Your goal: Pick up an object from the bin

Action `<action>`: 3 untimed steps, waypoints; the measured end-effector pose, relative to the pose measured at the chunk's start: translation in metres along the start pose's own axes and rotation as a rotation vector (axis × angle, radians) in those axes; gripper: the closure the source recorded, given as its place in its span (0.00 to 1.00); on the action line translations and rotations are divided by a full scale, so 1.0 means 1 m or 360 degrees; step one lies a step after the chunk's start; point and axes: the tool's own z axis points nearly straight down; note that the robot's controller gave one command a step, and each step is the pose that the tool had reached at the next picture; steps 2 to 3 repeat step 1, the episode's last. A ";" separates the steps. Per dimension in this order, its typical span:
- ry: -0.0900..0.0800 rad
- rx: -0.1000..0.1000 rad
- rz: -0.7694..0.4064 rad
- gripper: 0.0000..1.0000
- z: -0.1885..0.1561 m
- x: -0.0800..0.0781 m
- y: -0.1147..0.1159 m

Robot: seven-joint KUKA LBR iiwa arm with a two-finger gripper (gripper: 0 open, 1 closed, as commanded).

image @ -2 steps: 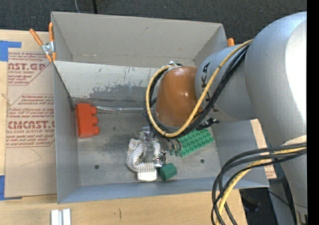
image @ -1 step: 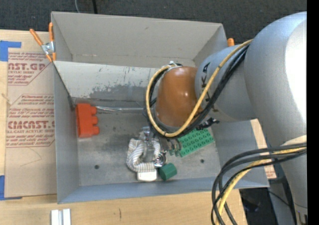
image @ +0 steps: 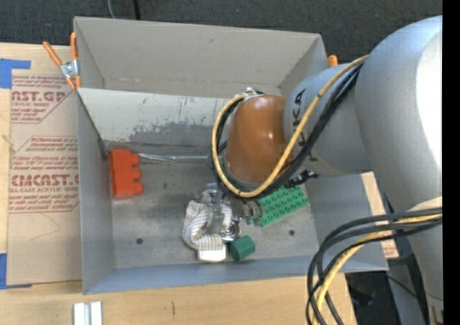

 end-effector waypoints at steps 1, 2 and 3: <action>-0.0006 -0.0002 0.0116 1.00 -0.138 0.007 0.012; -0.0006 -0.0002 0.0116 1.00 -0.138 0.007 0.012; -0.0006 -0.0002 0.0116 1.00 -0.138 0.007 0.012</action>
Offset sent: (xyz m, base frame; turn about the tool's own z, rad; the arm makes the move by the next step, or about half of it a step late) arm 0.0000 0.0000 0.0000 0.0000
